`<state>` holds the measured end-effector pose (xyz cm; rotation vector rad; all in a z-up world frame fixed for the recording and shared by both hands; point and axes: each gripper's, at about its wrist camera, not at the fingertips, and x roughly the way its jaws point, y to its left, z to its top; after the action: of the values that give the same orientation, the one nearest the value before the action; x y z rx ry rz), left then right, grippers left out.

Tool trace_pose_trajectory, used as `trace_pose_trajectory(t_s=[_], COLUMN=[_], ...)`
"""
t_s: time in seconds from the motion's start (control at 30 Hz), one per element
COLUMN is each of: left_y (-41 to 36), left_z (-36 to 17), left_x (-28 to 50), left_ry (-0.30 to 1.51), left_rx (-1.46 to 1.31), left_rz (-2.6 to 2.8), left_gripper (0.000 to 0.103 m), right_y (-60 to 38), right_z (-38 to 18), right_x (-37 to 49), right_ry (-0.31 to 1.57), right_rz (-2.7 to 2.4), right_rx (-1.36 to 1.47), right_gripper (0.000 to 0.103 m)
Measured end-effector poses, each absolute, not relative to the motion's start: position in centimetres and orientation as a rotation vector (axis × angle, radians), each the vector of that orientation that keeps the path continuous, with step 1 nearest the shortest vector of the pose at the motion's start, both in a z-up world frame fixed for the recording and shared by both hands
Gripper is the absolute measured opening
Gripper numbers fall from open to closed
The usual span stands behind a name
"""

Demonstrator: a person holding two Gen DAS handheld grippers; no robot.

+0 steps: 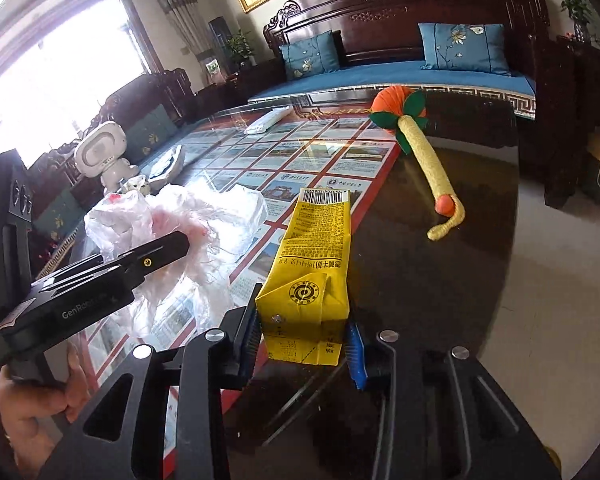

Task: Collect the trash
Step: 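Carry both to the bucket, open right gripper while left releases the plastic bag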

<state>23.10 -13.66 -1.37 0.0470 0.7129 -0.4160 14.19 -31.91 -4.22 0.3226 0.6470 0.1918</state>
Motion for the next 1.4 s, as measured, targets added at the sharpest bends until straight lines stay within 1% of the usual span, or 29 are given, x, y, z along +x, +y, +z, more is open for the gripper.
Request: trace_pose_trajectory(t_s=[0.2, 0.33, 0.47, 0.6, 0.73, 0.8, 0.83, 0.87, 1.03, 1.27, 1.33, 1.37, 1.4], left_y=[-18.3, -22.8, -27.8, -32.2, -35.5, -36.6, -37.1, -37.6, -39.7, -41.8, -42.3, -42.7, -42.8], left_z=[-0.7, -0.5, -1.3, -3.8, -6.6, -7.6, -8.1, -8.6, -11.2, -13.9, -14.6, -14.9, -15.2], left_x=[16.9, 12.6, 8.4, 5.1, 3.1, 2.6, 2.4, 2.1, 1.2, 1.2, 1.1, 1.1, 1.0], left_ry=[0.713, 0.710, 0.735, 0.786, 0.848, 0.872, 0.883, 0.892, 0.939, 1.015, 1.042, 1.054, 1.062], left_rx=[0.076, 0.113, 0.154, 0.202, 0.254, 0.279, 0.291, 0.303, 0.363, 0.388, 0.387, 0.390, 0.395], left_rz=[-0.554, -0.663, -0.782, -0.861, -0.898, -0.905, -0.908, -0.909, -0.919, -0.968, -0.986, -0.995, -0.998], left_gripper=[0.041, 0.041, 0.041, 0.041, 0.041, 0.041, 0.041, 0.041, 0.041, 0.041, 0.045, 0.049, 0.057], right_y=[-36.7, -39.7, -42.9, -45.9, -47.9, -48.8, -49.3, -49.7, -50.8, -52.0, -52.3, -52.5, -52.7], right_z=[-3.6, -4.7, -7.1, -11.0, -15.7, -17.4, -18.1, -18.6, -19.6, -19.7, -19.6, -19.7, -19.7], right_x=[4.7, -2.2, -8.0, -11.8, -13.5, -13.6, -13.9, -14.3, -14.4, -16.1, -16.5, -16.8, -17.0], right_ry=[0.571, 0.566, 0.609, 0.694, 0.799, 0.836, 0.835, 0.832, 0.823, 0.808, 0.811, 0.812, 0.812], right_rz=[0.149, 0.077, -0.027, -0.145, -0.215, -0.239, -0.247, -0.250, -0.252, -0.292, -0.307, -0.317, -0.325], right_rx=[0.390, 0.398, 0.409, 0.430, 0.451, 0.476, 0.501, 0.523, 0.577, 0.577, 0.573, 0.575, 0.578], right_gripper=[0.035, 0.035, 0.035, 0.035, 0.036, 0.038, 0.050, 0.059, 0.059, 0.060, 0.062, 0.062, 0.062])
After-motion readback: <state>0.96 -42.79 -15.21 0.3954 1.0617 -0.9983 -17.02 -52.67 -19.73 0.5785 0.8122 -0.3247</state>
